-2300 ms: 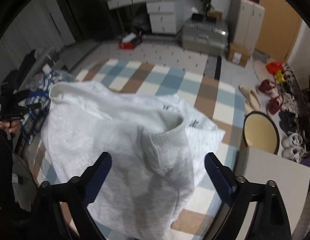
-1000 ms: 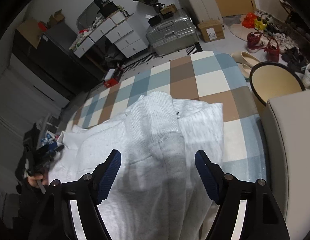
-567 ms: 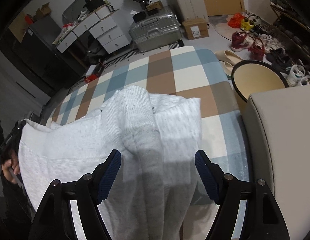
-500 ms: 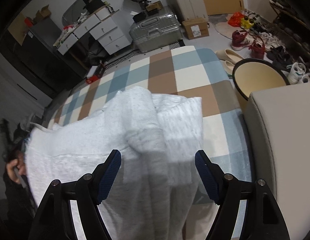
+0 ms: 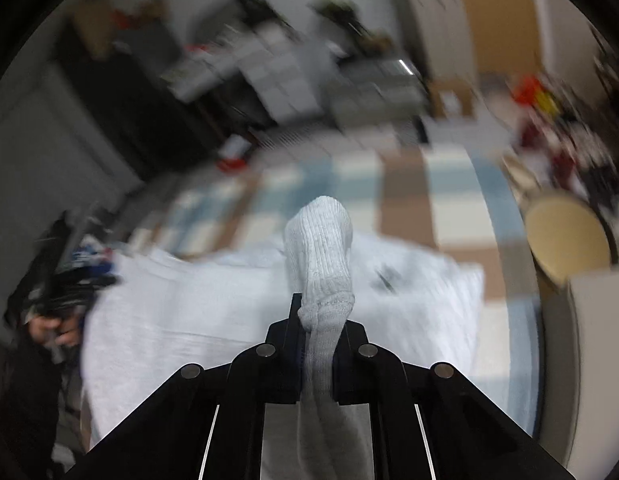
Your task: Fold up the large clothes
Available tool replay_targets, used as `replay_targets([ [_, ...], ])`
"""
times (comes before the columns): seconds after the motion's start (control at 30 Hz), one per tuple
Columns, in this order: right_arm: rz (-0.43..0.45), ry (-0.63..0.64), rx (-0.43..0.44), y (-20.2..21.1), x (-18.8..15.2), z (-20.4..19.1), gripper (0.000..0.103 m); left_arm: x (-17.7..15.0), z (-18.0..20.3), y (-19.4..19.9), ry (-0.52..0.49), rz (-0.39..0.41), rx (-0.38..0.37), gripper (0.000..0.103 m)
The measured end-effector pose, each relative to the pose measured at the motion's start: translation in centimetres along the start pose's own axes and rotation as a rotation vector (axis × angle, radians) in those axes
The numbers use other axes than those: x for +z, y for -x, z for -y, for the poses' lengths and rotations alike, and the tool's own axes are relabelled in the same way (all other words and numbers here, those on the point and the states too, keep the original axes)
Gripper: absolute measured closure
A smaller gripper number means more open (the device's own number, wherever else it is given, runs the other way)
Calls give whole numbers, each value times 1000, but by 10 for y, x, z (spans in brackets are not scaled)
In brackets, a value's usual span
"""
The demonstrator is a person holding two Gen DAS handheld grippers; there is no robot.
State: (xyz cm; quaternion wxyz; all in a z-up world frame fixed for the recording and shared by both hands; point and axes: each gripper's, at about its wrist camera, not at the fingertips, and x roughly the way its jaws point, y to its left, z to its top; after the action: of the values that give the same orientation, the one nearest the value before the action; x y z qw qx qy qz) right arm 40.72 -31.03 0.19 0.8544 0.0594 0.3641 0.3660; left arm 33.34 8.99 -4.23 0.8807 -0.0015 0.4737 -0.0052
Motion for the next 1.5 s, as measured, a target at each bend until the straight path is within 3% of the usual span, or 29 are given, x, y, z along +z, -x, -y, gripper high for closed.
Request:
replay_targets([
  [0.07,63,-21,-6,19,5,5,94,-2,-3,-11,3,-4,33,43],
  [0.1,51,-47,-42,21,5,15,94,-4,-4,-13,12,1,41,44],
  [0.17,-15,-109,-131,10,0,35,94,-7,-8,-19,40,14,34,53],
  [0.23,-110,-159,-214,-12,-15,52,94,-8,-14,-22,62,12,10,53],
  [0.33,-170,-154,-275,-35,-31,55,94,-10,-23,-11,123,15,-13,53],
  [0.37,-177,-145,-281,-39,-33,53,94,-9,-25,-6,139,21,-22,52],
  [0.47,-191,-130,-295,-46,-33,51,93,-7,-32,1,147,42,-6,33],
  [0.53,-195,-138,-290,-47,-31,52,93,-5,-30,-13,136,7,41,31],
  [0.63,-196,-147,-281,-45,-33,53,93,-4,-28,-30,142,-37,15,31],
  [0.67,-194,-149,-278,-44,-34,53,93,-4,-27,-28,145,-14,15,40],
  [0.7,-186,-148,-274,-41,-34,52,93,-5,-25,-24,140,15,4,75],
  [0.73,-175,-145,-270,-39,-34,51,93,-6,-22,-20,127,37,-3,86],
  [0.8,-139,-132,-254,-32,-32,49,93,-10,-14,-2,87,114,18,96],
  [0.87,-77,-106,-232,-16,-28,41,93,-14,-12,20,78,191,15,98],
  [1.0,92,-86,-110,27,-8,22,94,-15,-31,71,177,347,-56,98],
  [1.13,177,-62,-140,35,33,7,94,6,-53,86,285,417,-44,98],
  [1.2,145,-73,-185,11,52,14,92,17,-64,69,341,379,-16,96],
  [1.23,91,-59,-259,-11,57,19,83,21,-67,52,364,330,25,92],
  [1.27,12,-44,-380,-40,57,26,78,24,-68,28,375,242,89,85],
  [1.3,-61,-42,-442,-58,54,32,63,23,-66,3,370,121,185,84],
  [1.33,-154,-52,-492,-76,48,39,61,22,-66,-11,369,44,247,85],
  [1.37,-209,-76,-504,-85,40,45,61,17,-66,-20,367,-12,273,85],
  [1.47,-216,-134,-404,-65,8,44,58,-2,-59,1,355,51,202,83],
  [1.5,-204,-145,-364,-48,-6,39,47,-8,-55,10,332,67,194,78],
])
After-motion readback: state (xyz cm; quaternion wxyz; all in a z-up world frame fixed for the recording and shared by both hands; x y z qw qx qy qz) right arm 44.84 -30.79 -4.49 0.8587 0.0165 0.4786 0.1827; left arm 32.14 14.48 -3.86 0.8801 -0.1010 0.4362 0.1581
